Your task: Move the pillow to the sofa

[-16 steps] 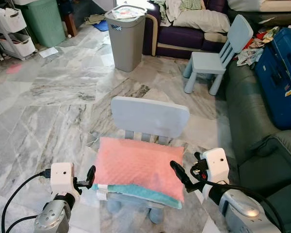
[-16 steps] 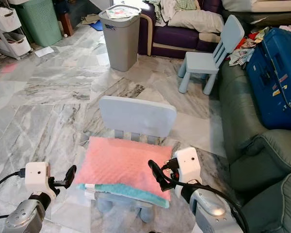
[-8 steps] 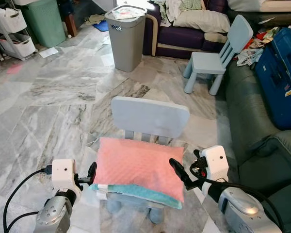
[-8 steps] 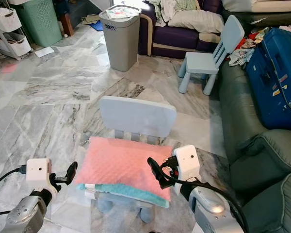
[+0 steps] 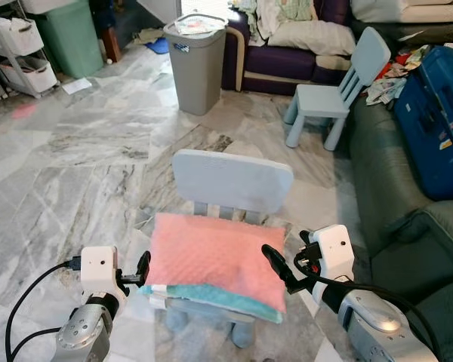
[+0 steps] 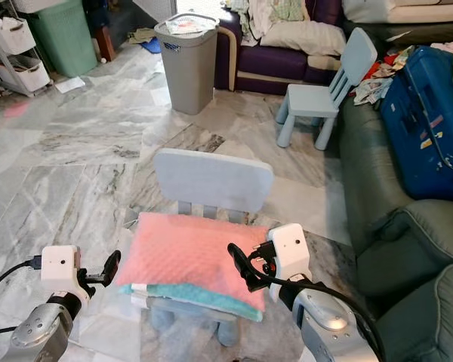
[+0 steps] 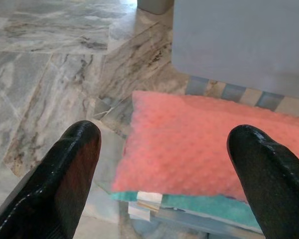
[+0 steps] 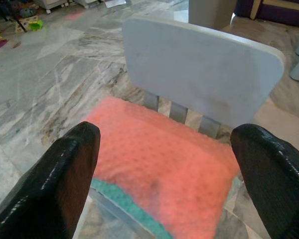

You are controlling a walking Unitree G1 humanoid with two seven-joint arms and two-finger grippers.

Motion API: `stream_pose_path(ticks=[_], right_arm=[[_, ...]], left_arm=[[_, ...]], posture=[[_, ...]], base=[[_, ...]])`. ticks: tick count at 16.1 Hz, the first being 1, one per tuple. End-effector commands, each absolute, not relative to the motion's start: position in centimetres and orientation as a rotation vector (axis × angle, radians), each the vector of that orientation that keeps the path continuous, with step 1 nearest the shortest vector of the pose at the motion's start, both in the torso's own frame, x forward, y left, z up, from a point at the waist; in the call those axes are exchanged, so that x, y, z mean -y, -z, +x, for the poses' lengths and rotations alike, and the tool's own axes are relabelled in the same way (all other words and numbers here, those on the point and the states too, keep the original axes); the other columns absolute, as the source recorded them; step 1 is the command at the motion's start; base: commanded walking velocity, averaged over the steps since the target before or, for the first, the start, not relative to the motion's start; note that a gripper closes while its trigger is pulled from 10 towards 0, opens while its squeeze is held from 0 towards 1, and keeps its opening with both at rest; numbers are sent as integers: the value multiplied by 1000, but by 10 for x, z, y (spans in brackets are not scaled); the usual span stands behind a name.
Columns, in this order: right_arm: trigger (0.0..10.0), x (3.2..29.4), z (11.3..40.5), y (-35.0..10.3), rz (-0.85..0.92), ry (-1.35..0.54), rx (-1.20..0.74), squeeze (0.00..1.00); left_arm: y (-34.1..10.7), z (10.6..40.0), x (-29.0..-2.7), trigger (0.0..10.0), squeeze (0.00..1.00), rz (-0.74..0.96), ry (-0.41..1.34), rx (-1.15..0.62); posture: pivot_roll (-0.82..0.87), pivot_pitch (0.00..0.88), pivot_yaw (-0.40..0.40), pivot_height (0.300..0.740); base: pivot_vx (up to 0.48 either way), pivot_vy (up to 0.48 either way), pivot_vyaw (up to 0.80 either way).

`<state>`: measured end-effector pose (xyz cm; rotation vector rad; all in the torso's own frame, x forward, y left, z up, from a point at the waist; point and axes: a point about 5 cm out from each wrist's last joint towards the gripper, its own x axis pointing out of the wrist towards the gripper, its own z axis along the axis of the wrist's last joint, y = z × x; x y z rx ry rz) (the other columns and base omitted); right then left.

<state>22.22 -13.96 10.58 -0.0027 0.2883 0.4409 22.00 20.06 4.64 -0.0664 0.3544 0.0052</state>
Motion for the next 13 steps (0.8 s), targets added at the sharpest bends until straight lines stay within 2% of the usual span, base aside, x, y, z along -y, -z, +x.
stream_pose_path(ticks=[1,13], right_arm=[[10000,140,220,-105,-5,-448,-290,0],[10000,142,227,-105,-22,-452,-284,0]], left_arm=[[-44,219,-201,10000,0,-64,-12,-370],[-44,219,-203,10000,0,-59,-23,-370]], posture=[[-101,94,-28,660],[-91,101,-34,505]], base=[[0,0,0],[0,0,0]])
